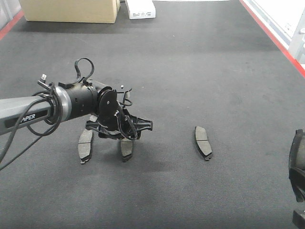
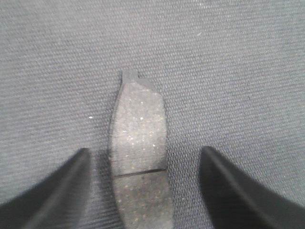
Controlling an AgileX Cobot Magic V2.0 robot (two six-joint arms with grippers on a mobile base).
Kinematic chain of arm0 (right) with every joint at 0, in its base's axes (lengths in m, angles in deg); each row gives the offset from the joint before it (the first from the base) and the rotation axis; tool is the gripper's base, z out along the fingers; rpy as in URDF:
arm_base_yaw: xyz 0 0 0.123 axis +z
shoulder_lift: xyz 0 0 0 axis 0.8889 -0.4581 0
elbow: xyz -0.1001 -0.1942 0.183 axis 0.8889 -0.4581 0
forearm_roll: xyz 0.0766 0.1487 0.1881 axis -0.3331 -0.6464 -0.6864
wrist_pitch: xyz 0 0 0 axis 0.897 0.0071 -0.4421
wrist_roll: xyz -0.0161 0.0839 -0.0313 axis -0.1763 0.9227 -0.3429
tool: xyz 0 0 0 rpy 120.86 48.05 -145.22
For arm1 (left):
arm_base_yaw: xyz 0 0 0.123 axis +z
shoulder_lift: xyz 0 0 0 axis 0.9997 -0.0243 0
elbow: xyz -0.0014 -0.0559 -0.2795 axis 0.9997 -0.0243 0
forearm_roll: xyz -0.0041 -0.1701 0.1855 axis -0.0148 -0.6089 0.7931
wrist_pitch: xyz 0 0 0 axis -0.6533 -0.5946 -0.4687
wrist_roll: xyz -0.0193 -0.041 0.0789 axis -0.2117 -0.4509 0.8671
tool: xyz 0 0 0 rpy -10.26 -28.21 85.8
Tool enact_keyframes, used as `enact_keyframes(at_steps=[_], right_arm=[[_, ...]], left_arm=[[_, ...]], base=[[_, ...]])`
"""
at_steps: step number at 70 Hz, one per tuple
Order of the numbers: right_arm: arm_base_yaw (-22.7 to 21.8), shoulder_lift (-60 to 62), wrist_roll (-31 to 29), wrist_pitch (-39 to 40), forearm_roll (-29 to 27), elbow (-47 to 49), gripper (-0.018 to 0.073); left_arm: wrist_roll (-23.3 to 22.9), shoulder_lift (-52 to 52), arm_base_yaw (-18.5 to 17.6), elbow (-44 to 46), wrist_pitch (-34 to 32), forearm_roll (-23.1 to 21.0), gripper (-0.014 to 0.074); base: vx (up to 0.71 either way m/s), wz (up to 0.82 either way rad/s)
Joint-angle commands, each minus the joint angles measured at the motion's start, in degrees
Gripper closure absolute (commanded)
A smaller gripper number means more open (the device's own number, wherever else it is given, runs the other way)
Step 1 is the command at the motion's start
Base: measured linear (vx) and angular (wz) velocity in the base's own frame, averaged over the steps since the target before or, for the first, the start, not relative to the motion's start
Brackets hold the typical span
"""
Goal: Move and align brake pads A on conveyor
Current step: 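Lower the left gripper's pad onto the belt beside the placed pad, then open the left gripper and lift it away from the pad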
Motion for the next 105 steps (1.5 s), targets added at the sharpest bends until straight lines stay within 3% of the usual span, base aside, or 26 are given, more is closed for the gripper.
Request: enact_keyframes(at_steps=[1,15,26,56,84,105], right_arm=[[-0.24,-0.31,-0.34,4.96,0.45,1.74,0.0524],[-0.24,-0.31,-0.34,4.89,0.45,1.74,0.0524],[-0.24,-0.31,-0.34,4.89,0.45,1.74,0.0524],[-0.24,-0.31,-0.34,4.89,0.45,1.74,0.0524],[-0.24,-0.31,-0.34,4.89,0.45,1.74,0.0524],[-0.24,-0.31,-0.34,4.89,0.45,1.74,0.0524]], left_arm=[[-0.47,4.88,-0.09,1.73,-2.18,2.29,0.0097],[-0.47,10.09,-1.67,-0.55,-2.83,7.68,0.0136],[-0.53,16.46,-2.47,-7.67,-7.51,10.15,0.0209],[0.18,42.77,-2.47,-34.93,-21.91,10.69,0.0605],[0.18,78.26,-2.47,-55.97,-24.88,10.75,0.0604],[0.18,101.72,-2.36,-62.92,-24.49,15.70,0.0604]], base=[[0.00,0.00],[0.00,0.00],[0.00,0.00],[0.00,0.00],[0.00,0.00],[0.00,0.00]])
